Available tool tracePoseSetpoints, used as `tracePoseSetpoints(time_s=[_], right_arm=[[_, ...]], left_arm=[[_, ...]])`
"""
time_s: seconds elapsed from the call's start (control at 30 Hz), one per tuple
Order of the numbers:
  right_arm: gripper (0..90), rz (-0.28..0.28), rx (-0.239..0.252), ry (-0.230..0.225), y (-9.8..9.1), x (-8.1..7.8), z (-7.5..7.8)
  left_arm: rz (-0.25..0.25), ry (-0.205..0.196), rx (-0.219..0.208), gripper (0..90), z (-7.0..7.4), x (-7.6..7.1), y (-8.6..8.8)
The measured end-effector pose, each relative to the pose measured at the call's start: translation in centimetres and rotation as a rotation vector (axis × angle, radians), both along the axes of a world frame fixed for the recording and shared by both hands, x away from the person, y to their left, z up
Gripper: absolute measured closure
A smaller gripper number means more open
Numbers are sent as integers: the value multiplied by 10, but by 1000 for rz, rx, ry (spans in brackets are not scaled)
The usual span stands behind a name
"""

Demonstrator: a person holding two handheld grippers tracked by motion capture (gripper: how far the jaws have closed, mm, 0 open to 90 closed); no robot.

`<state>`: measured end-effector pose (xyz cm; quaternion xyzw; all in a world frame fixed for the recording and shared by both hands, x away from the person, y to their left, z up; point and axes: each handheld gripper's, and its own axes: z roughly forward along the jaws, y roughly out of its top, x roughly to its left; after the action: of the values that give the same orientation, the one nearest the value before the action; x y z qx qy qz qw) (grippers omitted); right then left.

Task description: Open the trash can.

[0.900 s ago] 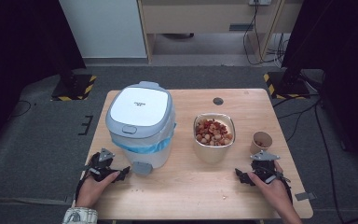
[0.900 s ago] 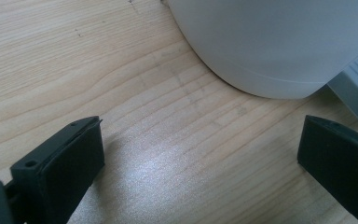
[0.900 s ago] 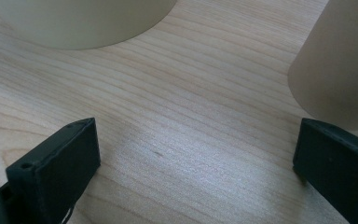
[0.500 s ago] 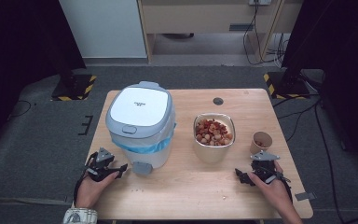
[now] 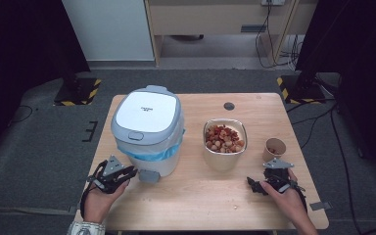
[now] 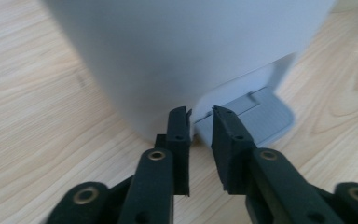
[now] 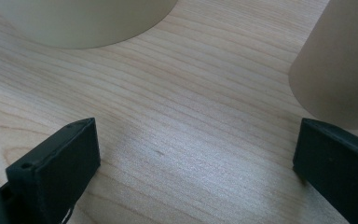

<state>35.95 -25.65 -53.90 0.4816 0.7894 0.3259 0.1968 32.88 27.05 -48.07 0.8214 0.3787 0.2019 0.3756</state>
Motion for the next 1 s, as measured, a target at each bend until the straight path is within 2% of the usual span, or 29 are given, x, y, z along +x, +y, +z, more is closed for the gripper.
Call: tracePoseSetpoints(time_s=[0.07, 0.23, 0.43, 0.57, 0.73, 0.77, 0.9, 1.0], right_arm=[[7, 0, 0, 0, 0, 0, 0], [7, 2, -1, 0, 0, 0, 0], [7, 0, 0, 0, 0, 0, 0], [7, 0, 0, 0, 0, 0, 0], [7, 0, 0, 0, 0, 0, 0], [7, 0, 0, 0, 0, 0, 0], [8, -1, 0, 0, 0, 0, 0], [7, -1, 0, 0, 0, 0, 0]], left_arm=[[-36, 6, -5, 804, -2, 1, -6], [-76, 35, -22, 882, -8, 6, -11], [-105, 59, -14, 898, -13, 11, -19], [-93, 99, -12, 898, -19, 13, -21], [-71, 134, -76, 898, -22, 16, -16], [-69, 135, -78, 898, -23, 16, -16], [-57, 144, -77, 899, -24, 16, -17], [-57, 125, -42, 900, -23, 14, -21]])
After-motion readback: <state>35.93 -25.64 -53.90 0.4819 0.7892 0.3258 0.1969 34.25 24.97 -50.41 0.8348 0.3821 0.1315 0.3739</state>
